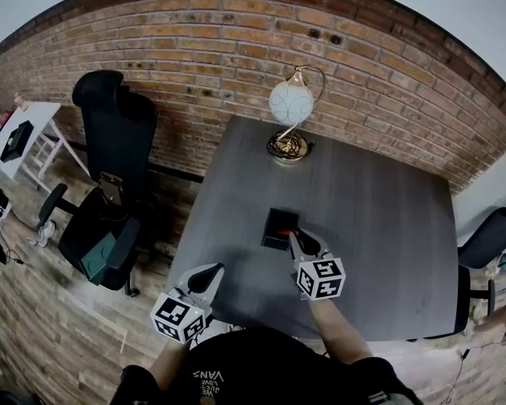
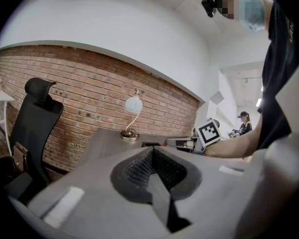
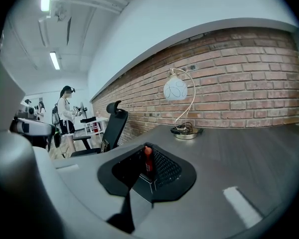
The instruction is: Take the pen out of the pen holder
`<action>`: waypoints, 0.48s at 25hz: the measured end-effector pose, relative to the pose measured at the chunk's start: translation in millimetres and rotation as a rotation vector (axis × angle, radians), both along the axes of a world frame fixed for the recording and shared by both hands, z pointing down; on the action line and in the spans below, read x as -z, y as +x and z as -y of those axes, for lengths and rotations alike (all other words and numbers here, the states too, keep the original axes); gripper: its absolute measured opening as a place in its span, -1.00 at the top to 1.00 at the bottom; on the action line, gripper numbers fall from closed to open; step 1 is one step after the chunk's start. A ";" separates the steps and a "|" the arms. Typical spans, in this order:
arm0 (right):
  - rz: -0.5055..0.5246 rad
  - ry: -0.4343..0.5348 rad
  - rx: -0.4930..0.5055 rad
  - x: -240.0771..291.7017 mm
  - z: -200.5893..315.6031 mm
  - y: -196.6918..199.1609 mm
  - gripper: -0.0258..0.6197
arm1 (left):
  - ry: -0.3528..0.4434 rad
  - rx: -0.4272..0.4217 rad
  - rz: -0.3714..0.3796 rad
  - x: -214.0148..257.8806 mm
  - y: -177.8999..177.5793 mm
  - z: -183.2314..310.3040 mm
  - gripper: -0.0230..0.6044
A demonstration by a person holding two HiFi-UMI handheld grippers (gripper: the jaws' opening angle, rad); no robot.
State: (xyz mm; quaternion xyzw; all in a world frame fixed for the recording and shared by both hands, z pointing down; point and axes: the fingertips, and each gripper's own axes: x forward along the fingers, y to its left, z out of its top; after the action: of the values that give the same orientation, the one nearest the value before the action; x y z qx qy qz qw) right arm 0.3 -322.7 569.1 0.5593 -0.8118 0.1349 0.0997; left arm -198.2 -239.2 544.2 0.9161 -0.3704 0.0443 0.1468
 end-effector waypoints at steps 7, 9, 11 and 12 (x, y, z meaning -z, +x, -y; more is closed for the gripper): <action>0.016 0.031 0.026 23.5 -7.4 6.6 0.77 | 0.002 0.015 -0.017 4.2 11.7 -5.6 0.76; 0.025 0.045 0.035 31.4 -9.7 7.5 0.77 | 0.001 0.020 -0.021 4.6 14.5 -7.8 0.76; 0.032 0.057 0.043 39.0 -11.9 9.0 0.77 | -0.002 0.025 -0.024 4.4 17.7 -10.6 0.76; 0.035 0.062 0.048 42.6 -13.2 10.0 0.77 | -0.005 0.028 -0.025 4.2 19.3 -12.2 0.76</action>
State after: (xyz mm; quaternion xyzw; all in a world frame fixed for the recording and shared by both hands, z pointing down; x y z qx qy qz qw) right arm 10.3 -309.6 526.5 0.5402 -0.8303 0.1171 0.0715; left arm -178.9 -227.0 540.0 0.9110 -0.3812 0.0317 0.1541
